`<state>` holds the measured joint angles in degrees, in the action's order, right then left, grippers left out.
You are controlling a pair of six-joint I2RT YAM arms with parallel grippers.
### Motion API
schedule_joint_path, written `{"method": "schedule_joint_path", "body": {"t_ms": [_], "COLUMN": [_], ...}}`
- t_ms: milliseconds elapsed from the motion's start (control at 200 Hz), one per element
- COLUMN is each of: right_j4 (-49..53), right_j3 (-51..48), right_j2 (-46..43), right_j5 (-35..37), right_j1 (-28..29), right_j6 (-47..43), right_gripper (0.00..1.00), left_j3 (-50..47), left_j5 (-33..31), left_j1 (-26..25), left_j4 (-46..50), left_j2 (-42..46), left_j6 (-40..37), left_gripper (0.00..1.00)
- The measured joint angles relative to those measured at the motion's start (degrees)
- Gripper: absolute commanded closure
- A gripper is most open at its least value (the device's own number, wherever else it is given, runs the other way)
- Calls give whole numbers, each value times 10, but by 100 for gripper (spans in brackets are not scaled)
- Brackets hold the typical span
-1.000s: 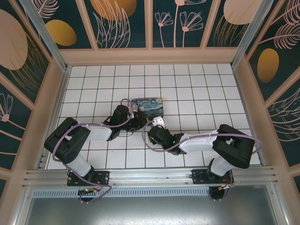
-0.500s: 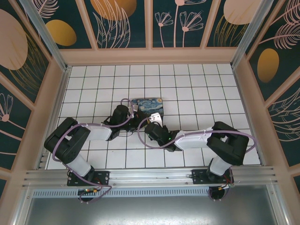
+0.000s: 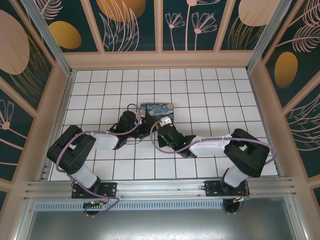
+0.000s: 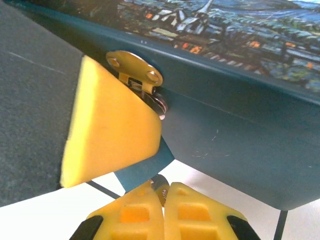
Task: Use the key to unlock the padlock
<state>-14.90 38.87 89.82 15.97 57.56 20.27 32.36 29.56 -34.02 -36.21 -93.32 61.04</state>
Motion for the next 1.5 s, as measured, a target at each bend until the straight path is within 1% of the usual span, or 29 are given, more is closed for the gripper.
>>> {"method": "schedule_joint_path", "body": {"t_ms": [15, 35, 60, 80, 120, 160, 350, 415, 485, 570, 666, 786, 926, 1056, 1236, 1386, 1501], "right_j4": [-2, -3, -7, -9, -13, -19, -78, -103, -125, -146, -174, -199, -220, -224, -223, -223, -222], "right_j3": [-3, -5, -10, -14, -22, -32, -88, -108, -125, -137, -141, -142, -142, -134, -98, -104, -127], "right_j2": [-3, -7, -12, -16, -26, -38, -115, -127, -127, -122, -104, -78, -54, -49, -45, -46, -45], "right_j5": [-7, -15, -25, -31, -41, -49, -79, -89, -98, -106, -114, -119, -128, -139, -179, -220, -234], "right_j1": [-2, -6, -10, -13, -17, -21, -28, -33, -36, -38, -38, -43, -71, -112, -159, -162, -162], "right_j6": [2, 2, 7, 10, 16, 25, 82, 106, 133, 163, 191, 216, 235, 234, 204, 175, 158], "right_gripper": [80, 68, 59, 55, 50, 49, 46, 46, 46, 46, 46, 46, 46, 46, 46, 46, 46], "left_j3": [0, 0, 0, 0, 0, -1, -5, -6, -9, -9, -12, -15, -14, 6, 75, 135, 171], "left_j5": [0, 2, 4, 5, 6, 6, 11, 13, 15, 14, 14, 7, -18, -51, -99, -134, -157], "left_j1": [0, 0, -1, -1, -2, -2, -5, -5, -5, -5, -5, -5, -5, -5, 3, 18, 24], "left_j4": [0, -2, -3, -4, -4, -4, 3, 5, 5, 7, 17, 40, 87, 151, 229, 268, 299], "left_j2": [0, 0, 0, 0, 0, -2, -11, -11, -11, -8, 11, 58, 117, 140, 134, 106, 76], "left_j6": [0, 0, 0, 0, 0, 0, -6, -8, -13, -14, -21, -28, -48, -75, -120, -158, -187], "left_gripper": [100, 100, 100, 100, 100, 93, 76, 66, 57, 48, 40, 32, 27, 24, 22, 21, 20]}}
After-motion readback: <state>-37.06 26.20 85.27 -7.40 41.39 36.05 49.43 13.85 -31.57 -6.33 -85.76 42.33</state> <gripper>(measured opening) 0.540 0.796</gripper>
